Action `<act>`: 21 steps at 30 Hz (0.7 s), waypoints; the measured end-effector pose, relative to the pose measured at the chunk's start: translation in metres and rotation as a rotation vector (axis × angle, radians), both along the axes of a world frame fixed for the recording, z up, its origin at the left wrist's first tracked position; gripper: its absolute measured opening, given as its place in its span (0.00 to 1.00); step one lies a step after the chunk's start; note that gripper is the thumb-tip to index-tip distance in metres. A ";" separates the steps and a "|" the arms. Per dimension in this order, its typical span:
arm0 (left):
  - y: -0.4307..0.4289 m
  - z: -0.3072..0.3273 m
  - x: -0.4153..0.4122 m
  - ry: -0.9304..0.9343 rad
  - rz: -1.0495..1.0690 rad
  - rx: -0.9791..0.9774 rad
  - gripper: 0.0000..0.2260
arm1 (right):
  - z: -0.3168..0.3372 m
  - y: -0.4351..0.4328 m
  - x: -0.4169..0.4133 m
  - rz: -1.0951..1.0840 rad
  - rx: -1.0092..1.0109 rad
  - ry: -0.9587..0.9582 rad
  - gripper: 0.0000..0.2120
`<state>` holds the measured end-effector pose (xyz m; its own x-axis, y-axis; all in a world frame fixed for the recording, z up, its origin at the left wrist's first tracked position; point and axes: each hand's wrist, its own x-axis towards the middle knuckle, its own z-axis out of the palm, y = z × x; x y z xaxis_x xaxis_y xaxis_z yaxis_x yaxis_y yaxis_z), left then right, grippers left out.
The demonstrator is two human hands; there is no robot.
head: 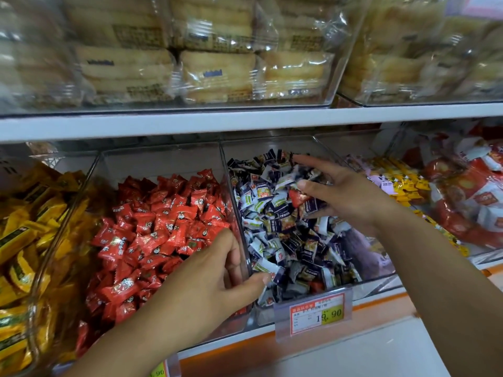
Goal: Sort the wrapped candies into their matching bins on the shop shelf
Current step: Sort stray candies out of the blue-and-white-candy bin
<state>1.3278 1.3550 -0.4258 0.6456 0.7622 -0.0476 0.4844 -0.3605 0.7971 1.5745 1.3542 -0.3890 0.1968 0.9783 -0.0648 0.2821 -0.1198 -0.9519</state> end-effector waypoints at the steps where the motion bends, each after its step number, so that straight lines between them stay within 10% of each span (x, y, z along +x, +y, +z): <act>1: 0.000 0.000 0.000 -0.002 0.000 0.004 0.21 | 0.002 -0.002 0.001 -0.011 -0.010 -0.032 0.21; 7: -0.001 0.001 0.002 -0.014 0.003 0.019 0.21 | 0.012 -0.018 0.011 -0.074 -0.059 -0.256 0.20; 12: 0.000 -0.002 0.000 -0.021 0.010 0.033 0.22 | 0.011 -0.022 0.005 -0.058 0.068 -0.845 0.06; 21: 0.002 -0.005 -0.001 -0.023 0.030 0.072 0.25 | -0.030 -0.019 -0.018 0.133 0.016 -1.011 0.11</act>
<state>1.3264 1.3572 -0.4307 0.6223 0.7824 0.0227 0.4780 -0.4028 0.7806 1.5561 1.3356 -0.4187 0.0421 0.9955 0.0846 0.9651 -0.0186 -0.2613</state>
